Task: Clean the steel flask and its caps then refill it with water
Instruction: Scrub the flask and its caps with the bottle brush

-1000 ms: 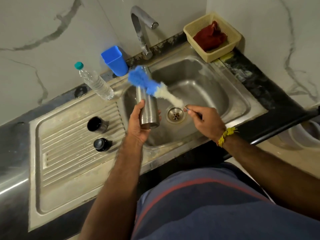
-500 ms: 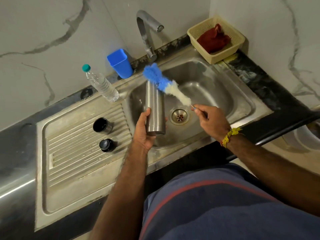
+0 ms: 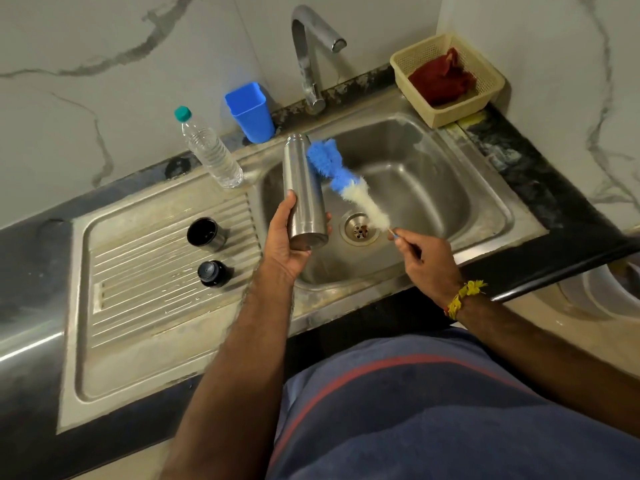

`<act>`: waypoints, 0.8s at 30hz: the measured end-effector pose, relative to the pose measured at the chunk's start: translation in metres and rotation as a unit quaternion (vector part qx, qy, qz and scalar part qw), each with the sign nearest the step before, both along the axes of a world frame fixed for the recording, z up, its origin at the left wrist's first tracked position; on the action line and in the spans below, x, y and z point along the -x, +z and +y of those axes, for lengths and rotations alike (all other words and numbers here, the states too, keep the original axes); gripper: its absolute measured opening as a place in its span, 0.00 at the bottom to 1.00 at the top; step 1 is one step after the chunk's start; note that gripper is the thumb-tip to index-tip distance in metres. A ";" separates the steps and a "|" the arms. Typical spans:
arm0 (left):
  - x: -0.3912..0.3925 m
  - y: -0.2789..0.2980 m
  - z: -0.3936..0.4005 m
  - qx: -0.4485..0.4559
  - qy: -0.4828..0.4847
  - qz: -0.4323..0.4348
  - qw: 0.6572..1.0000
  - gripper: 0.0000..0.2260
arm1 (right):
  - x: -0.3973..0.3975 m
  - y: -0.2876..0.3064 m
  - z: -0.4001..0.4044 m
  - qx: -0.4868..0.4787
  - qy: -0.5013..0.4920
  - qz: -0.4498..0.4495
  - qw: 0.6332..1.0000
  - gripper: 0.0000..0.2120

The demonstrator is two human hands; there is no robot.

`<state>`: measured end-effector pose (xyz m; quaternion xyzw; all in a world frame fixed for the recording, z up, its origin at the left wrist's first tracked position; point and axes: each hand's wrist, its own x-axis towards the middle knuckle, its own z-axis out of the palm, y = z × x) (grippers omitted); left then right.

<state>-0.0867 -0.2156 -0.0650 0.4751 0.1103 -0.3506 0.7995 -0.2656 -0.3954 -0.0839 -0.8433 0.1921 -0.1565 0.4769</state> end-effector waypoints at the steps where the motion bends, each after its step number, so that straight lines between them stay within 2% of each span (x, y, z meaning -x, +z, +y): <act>1: -0.001 0.002 -0.002 0.006 0.002 -0.002 1.000 0.29 | 0.002 -0.001 -0.001 -0.002 0.005 -0.003 1.000 0.14; 4: -0.012 0.007 -0.006 0.018 0.013 -0.009 1.000 0.17 | 0.009 0.000 0.000 0.021 0.033 -0.016 0.999 0.14; 7: -0.019 0.014 -0.014 -0.020 0.013 -0.014 1.000 0.19 | 0.003 0.005 -0.001 -0.003 0.022 -0.027 0.999 0.14; 10: -0.028 0.019 -0.020 -0.038 0.010 -0.018 0.999 0.13 | 0.003 0.004 0.002 0.006 0.044 -0.031 0.999 0.14; 14: -0.035 0.022 -0.021 -0.048 0.005 -0.013 0.999 0.14 | 0.014 -0.004 -0.001 -0.004 0.010 -0.048 0.999 0.13; 15: -0.036 0.023 -0.022 -0.056 0.013 -0.008 0.998 0.13 | 0.014 -0.004 0.000 -0.005 0.017 -0.048 0.999 0.13; 18: -0.044 0.024 -0.026 -0.068 0.027 -0.012 0.997 0.18 | 0.021 -0.003 0.004 0.044 0.078 -0.046 0.995 0.14; 21: -0.047 0.027 -0.024 -0.032 -0.005 -0.025 0.999 0.15 | 0.029 -0.005 0.000 0.045 0.041 -0.058 0.996 0.14; 24: -0.045 0.024 -0.026 0.011 -0.017 0.011 1.000 0.25 | 0.020 -0.005 -0.001 0.012 0.009 -0.050 0.999 0.14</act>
